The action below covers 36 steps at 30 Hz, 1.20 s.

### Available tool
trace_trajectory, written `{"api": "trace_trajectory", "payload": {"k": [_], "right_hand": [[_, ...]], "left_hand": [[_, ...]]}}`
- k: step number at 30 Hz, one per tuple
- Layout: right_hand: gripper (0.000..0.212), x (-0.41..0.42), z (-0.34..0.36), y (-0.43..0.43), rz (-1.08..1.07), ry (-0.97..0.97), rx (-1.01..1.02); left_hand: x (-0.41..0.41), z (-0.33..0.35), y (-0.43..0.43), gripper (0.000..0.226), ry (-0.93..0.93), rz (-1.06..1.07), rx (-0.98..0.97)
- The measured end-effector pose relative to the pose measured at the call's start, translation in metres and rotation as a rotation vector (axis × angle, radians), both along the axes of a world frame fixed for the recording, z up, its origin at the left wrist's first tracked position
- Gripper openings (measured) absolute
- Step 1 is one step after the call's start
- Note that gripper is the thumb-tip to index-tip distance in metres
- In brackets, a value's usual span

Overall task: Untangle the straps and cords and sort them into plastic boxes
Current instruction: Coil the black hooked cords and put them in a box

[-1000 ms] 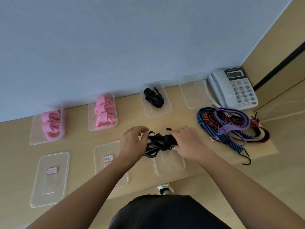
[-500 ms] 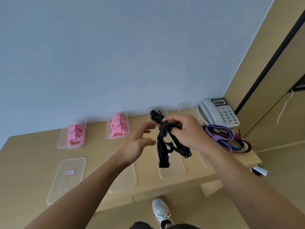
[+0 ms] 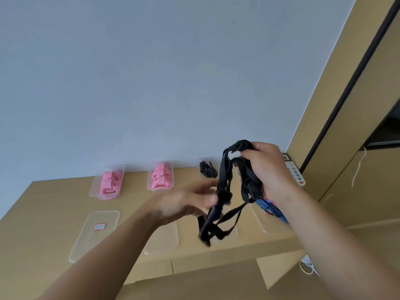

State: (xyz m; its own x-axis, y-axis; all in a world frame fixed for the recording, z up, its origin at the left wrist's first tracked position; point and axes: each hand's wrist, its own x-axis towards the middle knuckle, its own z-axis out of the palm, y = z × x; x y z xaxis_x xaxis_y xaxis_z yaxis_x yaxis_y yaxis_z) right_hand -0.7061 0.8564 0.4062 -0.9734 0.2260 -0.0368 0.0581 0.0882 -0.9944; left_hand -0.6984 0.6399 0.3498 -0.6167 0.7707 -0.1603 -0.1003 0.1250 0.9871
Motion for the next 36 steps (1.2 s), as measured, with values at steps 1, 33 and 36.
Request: {"api": "trace_trajectory", "payload": {"k": [1,33,36], "right_hand": [[0.01,-0.003,0.0,0.001,0.006,-0.01,0.003],[0.025,0.033,-0.057,0.053,0.405,0.818,0.301],[0.027,0.029,-0.05,0.05,0.4,0.653,0.12]], "left_hand": [[0.004,0.002,0.002,0.076,0.019,-0.021,-0.025],[0.051,0.026,0.094,0.037,-0.372,1.011,0.284],[0.063,0.026,0.09,0.049,-0.306,0.93,-0.021]]}}
